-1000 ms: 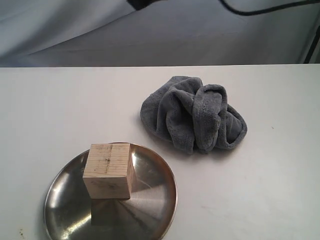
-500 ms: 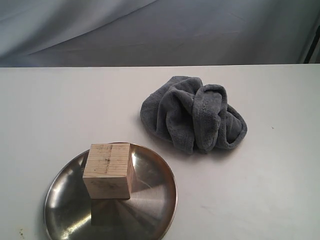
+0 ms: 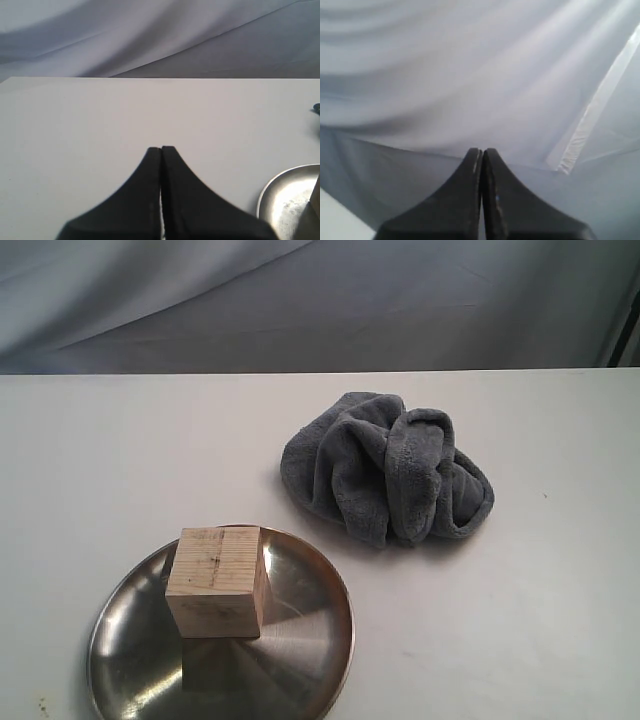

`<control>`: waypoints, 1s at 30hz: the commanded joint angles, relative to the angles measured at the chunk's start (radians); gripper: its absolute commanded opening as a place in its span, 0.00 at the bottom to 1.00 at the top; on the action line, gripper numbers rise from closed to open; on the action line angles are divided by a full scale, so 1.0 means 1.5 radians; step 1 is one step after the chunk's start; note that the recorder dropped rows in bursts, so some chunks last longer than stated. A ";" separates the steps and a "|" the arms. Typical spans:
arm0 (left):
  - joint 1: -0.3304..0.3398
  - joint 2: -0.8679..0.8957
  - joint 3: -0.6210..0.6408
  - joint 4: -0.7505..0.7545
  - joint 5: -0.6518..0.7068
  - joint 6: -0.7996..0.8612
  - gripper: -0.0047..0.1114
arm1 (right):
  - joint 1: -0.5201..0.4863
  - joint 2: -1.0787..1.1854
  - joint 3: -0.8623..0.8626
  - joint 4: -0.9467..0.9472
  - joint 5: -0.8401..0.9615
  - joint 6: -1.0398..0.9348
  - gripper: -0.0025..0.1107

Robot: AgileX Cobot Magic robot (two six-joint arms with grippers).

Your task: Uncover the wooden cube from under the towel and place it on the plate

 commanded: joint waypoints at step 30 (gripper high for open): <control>-0.003 -0.002 0.000 -0.004 -0.007 -0.003 0.05 | -0.005 -0.020 -0.003 -0.158 0.000 0.150 0.02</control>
